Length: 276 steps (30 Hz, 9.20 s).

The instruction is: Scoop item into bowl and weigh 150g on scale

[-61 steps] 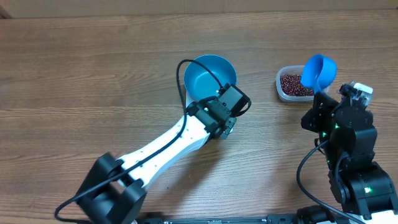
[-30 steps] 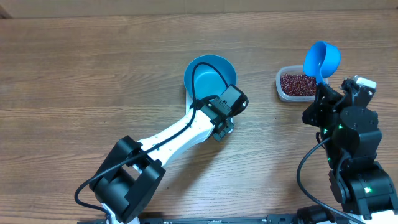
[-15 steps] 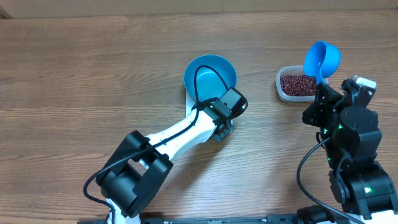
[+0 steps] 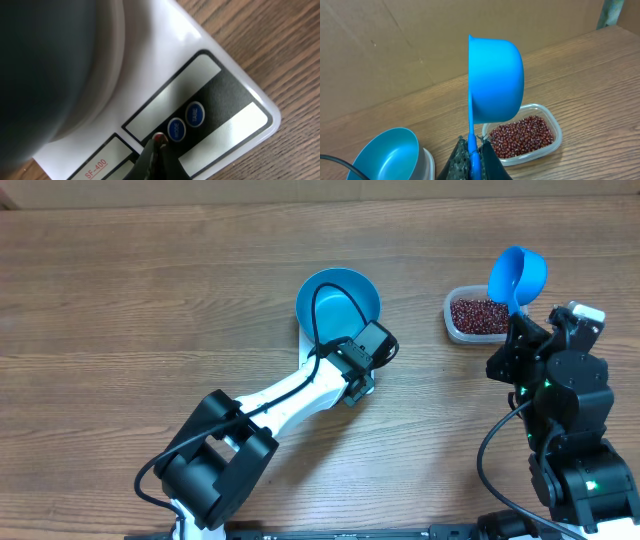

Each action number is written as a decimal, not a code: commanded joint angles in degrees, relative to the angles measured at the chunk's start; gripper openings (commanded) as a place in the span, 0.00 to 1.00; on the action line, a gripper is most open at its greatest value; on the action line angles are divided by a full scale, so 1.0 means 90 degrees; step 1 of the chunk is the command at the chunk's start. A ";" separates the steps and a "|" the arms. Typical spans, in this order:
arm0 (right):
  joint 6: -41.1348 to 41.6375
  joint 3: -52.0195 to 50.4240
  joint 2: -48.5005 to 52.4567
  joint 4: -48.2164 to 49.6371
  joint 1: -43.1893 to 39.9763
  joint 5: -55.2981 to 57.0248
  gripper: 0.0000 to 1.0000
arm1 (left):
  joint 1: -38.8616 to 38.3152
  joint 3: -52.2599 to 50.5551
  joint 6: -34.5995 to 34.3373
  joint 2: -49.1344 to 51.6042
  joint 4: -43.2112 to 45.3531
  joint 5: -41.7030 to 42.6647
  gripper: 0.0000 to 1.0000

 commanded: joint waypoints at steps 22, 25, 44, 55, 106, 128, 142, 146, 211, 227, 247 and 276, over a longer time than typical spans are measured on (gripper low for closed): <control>-0.0049 0.0219 -0.0015 0.0046 -0.0029 0.0002 0.04 | 0.0075 -0.0151 0.0100 0.0313 0.0199 -0.0126 0.04; -0.0049 0.0219 -0.0015 0.0046 -0.0029 0.0000 0.04 | 0.0078 -0.0148 0.0097 0.0313 0.0194 -0.0236 0.04; -0.0053 0.0219 -0.0015 -0.0248 -0.0029 0.0002 0.04 | 0.0121 0.1719 0.0097 -0.1552 -0.1326 0.0389 0.04; -0.0056 0.0219 -0.0007 -0.0362 -0.0029 0.0002 0.04 | 0.1974 0.1719 0.0891 -0.2234 -0.3660 0.3157 0.04; -0.1248 0.3167 0.4345 -0.2059 -0.0750 0.0340 0.04 | 0.1938 0.1717 0.0095 -0.2229 -0.3888 0.1836 1.00; -0.2055 0.3169 0.5503 -0.2467 -0.0933 0.1008 0.04 | 0.1938 0.1717 0.0095 -0.2229 -0.3888 0.1836 1.00; -0.2052 0.3162 0.5685 -0.2518 -0.0843 0.0588 0.04 | 0.1938 0.1717 0.0095 -0.2229 -0.3888 0.1836 1.00; -0.2052 0.3160 0.5894 -0.2586 -0.0843 0.0134 0.04 | 0.1938 0.1717 0.0095 -0.2229 -0.3888 0.1836 1.00; -0.2149 0.2810 0.6057 -0.3082 -0.1627 -0.3303 0.04 | 0.1938 0.1717 0.0095 -0.2229 -0.3888 0.1836 0.99; -0.2222 0.2807 0.6057 -0.3271 -0.2718 -0.4556 0.04 | 0.1938 0.1717 0.0095 -0.2229 -0.3888 0.1836 1.00; -0.2392 0.2807 0.6426 -0.3320 -0.2895 -0.5200 0.04 | 0.1938 0.1717 0.0095 -0.2229 -0.3888 0.1836 1.00; -0.2552 0.2807 0.6426 -0.3303 -0.3531 -0.6246 0.04 | 0.1938 0.1717 0.0095 -0.2229 -0.3888 0.1836 1.00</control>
